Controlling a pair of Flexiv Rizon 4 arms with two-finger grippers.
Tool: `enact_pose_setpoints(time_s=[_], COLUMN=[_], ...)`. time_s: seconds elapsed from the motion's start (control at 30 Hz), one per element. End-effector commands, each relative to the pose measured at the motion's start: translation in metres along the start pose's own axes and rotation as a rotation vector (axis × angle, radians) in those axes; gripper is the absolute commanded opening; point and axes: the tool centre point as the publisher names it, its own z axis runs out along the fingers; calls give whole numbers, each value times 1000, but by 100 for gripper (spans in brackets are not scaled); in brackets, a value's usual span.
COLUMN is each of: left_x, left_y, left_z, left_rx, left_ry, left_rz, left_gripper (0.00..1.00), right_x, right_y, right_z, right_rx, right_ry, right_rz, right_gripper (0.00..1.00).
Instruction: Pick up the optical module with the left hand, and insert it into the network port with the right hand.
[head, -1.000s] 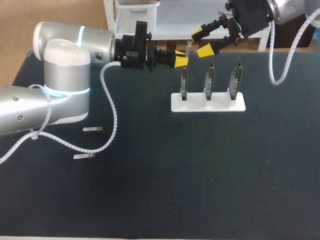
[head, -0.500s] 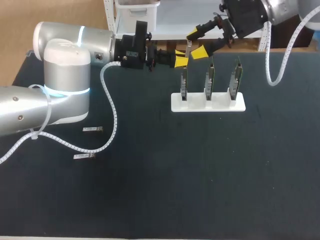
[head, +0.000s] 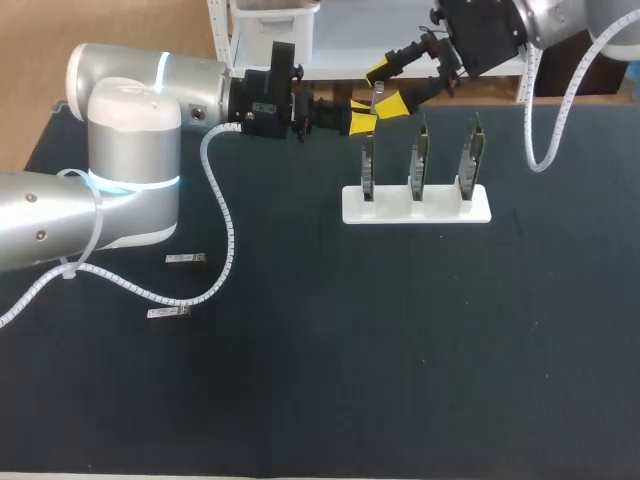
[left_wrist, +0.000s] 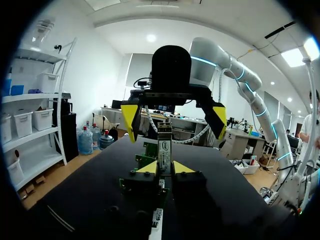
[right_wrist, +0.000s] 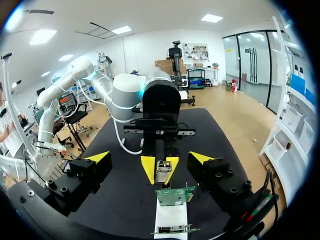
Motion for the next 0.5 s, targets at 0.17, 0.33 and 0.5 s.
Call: enact_pose_setpoints(time_s=[0.17,0.33,0.5], left_x=[0,0,0], left_y=[2,2,2], left_z=[1,1,1], left_rx=[2,2,2], left_ry=[0,0,0], left_rz=[0,0,0], left_gripper=[0,0,0], right_x=[0,0,0], right_y=[-1,-2,-2], right_z=[2,2,2], right_rx=[11,15,19], right_ry=[3,3,6], right_rz=[8,11,11], right_gripper=[100,100,100])
